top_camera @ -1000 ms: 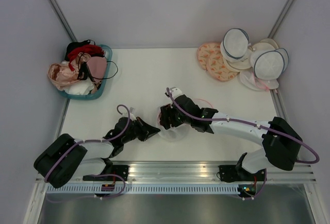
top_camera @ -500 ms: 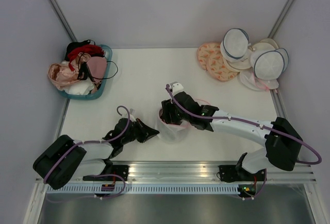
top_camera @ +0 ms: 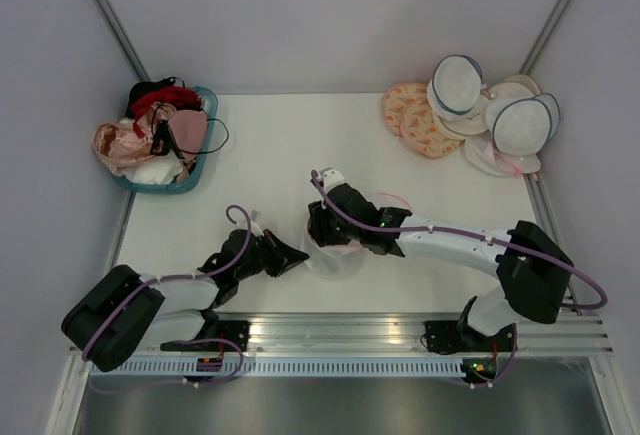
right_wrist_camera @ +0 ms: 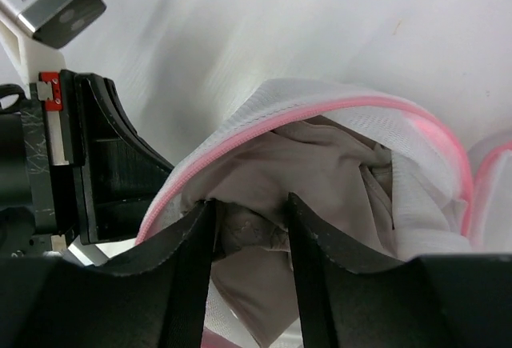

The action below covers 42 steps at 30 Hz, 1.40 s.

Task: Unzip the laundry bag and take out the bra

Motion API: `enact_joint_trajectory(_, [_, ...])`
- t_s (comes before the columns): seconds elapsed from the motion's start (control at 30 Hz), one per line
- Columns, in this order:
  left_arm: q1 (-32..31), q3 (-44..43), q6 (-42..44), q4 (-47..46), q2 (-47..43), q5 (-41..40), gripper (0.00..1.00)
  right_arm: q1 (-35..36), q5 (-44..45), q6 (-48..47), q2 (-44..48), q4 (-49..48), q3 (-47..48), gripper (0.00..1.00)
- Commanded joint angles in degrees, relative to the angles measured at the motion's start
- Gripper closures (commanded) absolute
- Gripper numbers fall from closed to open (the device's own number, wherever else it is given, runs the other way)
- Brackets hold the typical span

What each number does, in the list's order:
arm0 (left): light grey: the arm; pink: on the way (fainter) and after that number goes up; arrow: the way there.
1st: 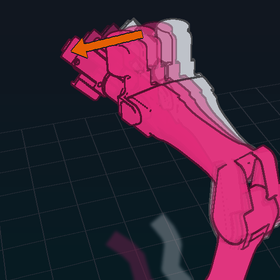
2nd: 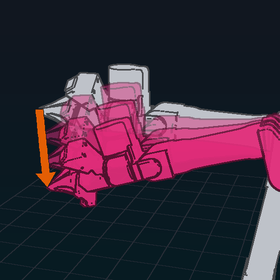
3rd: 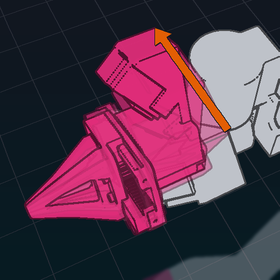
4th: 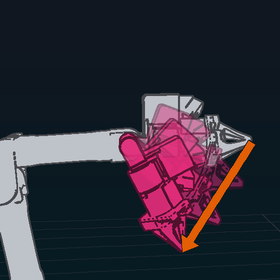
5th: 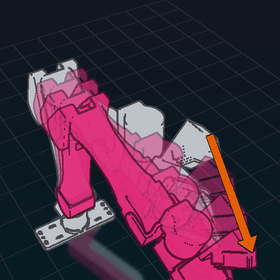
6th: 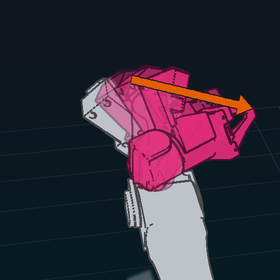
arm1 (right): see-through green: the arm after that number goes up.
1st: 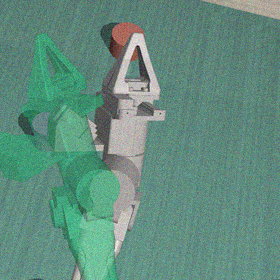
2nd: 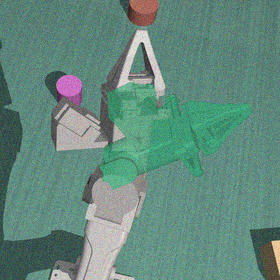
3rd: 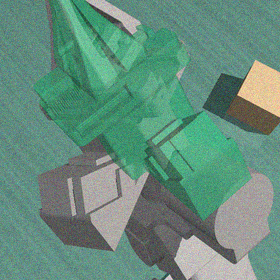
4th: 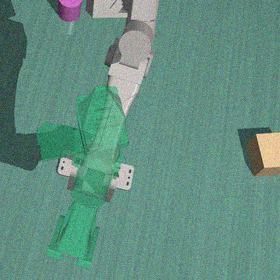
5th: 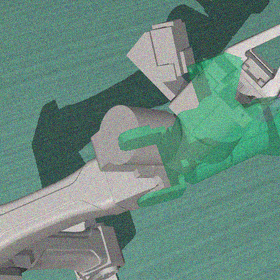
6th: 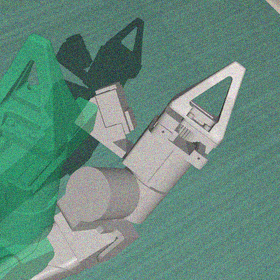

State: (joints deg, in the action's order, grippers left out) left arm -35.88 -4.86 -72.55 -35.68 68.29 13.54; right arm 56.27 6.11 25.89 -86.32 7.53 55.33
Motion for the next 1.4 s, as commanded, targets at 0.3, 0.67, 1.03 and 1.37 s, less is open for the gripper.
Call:
enact_joint_trajectory(0.3, [-0.3, -0.5, 2.3, -0.9, -1.4, -0.4, 0.98, 0.9, 7.9, 0.5, -0.9, 5.1, 1.7, 1.0])
enact_joint_trajectory(0.67, [-0.2, 1.1, 2.9, -1.6, -0.6, -1.1, 0.98, -1.6, 19.9, -2.8, 17.2, 13.4, 4.5, 1.0])
enact_joint_trajectory(1.03, [-0.2, 0.7, 2.8, -4.9, 2.3, -0.1, 0.98, -3.2, 18.5, -5.5, 26.9, 10.0, 10.2, 1.0])
enact_joint_trajectory(1.37, [-0.2, -2.9, 12.3, 5.1, -12.7, -1.1, 0.41, -4.7, 8.8, -9.2, 21.6, 9.8, 18.7, 1.0])
